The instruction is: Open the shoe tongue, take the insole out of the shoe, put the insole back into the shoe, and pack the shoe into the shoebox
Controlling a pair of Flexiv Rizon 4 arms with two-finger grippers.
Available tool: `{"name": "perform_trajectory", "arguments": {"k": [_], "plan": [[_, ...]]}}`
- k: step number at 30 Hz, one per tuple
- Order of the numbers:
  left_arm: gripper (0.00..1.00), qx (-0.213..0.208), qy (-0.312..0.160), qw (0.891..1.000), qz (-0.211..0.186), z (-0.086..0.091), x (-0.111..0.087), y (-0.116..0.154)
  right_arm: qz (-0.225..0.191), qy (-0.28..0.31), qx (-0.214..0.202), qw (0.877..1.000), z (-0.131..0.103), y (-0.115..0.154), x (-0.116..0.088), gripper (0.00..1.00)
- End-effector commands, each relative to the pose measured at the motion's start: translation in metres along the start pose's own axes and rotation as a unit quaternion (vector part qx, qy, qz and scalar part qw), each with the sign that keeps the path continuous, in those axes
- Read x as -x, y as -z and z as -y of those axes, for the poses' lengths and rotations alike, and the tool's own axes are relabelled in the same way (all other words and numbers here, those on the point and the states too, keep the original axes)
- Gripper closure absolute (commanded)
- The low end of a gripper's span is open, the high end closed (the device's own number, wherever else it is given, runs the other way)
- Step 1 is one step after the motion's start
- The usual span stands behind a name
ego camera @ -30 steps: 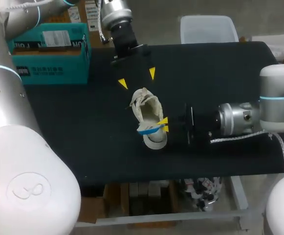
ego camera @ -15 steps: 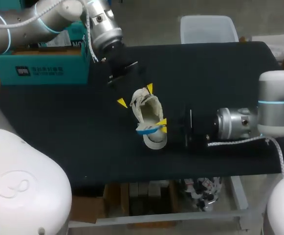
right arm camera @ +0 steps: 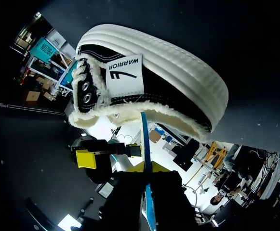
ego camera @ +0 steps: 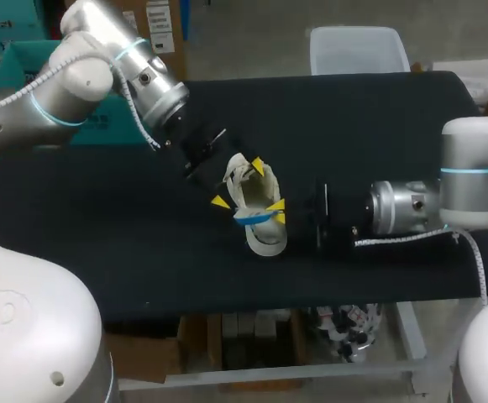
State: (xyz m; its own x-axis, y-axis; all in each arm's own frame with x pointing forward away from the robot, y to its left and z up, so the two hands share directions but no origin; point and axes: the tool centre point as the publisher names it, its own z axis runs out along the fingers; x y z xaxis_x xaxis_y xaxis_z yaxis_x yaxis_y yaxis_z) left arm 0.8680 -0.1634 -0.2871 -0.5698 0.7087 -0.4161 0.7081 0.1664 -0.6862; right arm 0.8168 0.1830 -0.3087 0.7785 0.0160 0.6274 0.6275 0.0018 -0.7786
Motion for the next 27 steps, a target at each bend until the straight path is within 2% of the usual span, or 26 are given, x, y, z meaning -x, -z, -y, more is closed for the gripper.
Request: {"name": "perform_trajectory", "arguments": {"k": [1, 5, 7, 10, 11, 12, 14, 15, 20, 21, 23, 24, 25, 27], "plan": [[0.0, 0.01, 0.0, 0.987, 0.163, 0.005, -0.005, -0.002, 0.002, -0.002, -0.004, 1.0, -0.002, 0.002, -0.001, 1.0], [0.0, 0.01, 0.0, 0.987, 0.163, 0.005, -0.005, -0.002, 0.005, -0.001, -0.004, 1.0, -0.003, 0.001, -0.002, 1.0], [0.0, 0.029, 0.006, 0.985, 0.173, 0.008, -0.006, -0.004, 0.002, 0.0, -0.005, 1.0, -0.004, 0.003, -0.002, 1.0], [0.0, 0.01, 0.009, 0.984, 0.175, 0.005, -0.012, -0.012, -0.005, 0.001, -0.008, 1.0, -0.007, 0.005, -0.002, 1.0], [0.04, 0.007, 0.016, 0.982, 0.186, 0.002, -0.014, -0.014, -0.006, 0.001, -0.008, 1.0, -0.008, 0.006, -0.003, 1.0], [0.12, 0.005, 0.021, 0.982, 0.19, -0.001, -0.016, -0.015, -0.006, 0.0, -0.008, 1.0, -0.009, 0.006, -0.003, 1.0], [0.43, -0.007, 0.029, 0.979, 0.203, -0.006, -0.019, -0.019, -0.005, 0.0, -0.007, 1.0, -0.01, 0.006, -0.003, 1.0], [0.53, -0.007, 0.028, 0.979, 0.202, -0.008, -0.021, -0.022, -0.003, 0.002, -0.007, 1.0, -0.01, 0.006, -0.003, 1.0], [0.57, -0.019, 0.036, 0.975, 0.218, -0.014, -0.022, -0.03, -0.003, 0.007, -0.009, 1.0, -0.01, 0.008, -0.004, 1.0], [0.62, -0.02, 0.038, 0.973, 0.225, -0.015, -0.022, -0.031, -0.003, 0.007, -0.009, 1.0, -0.012, 0.007, -0.005, 1.0], [0.62, -0.026, 0.037, 0.973, 0.227, -0.016, -0.02, -0.031, -0.001, 0.008, -0.011, 1.0, -0.012, 0.007, -0.005, 1.0], [0.78, -0.027, 0.036, 0.972, 0.231, -0.016, -0.02, -0.032, 0.0, 0.009, -0.012, 1.0, -0.013, 0.006, -0.005, 1.0], [0.81, -0.028, 0.035, 0.972, 0.232, -0.016, -0.019, -0.032, 0.001, 0.009, -0.012, 1.0, -0.013, 0.006, -0.005, 1.0], [0.92, -0.031, 0.033, 0.972, 0.232, -0.016, -0.016, -0.034, 0.004, 0.009, -0.014, 1.0, -0.014, 0.006, -0.005, 1.0]]}}
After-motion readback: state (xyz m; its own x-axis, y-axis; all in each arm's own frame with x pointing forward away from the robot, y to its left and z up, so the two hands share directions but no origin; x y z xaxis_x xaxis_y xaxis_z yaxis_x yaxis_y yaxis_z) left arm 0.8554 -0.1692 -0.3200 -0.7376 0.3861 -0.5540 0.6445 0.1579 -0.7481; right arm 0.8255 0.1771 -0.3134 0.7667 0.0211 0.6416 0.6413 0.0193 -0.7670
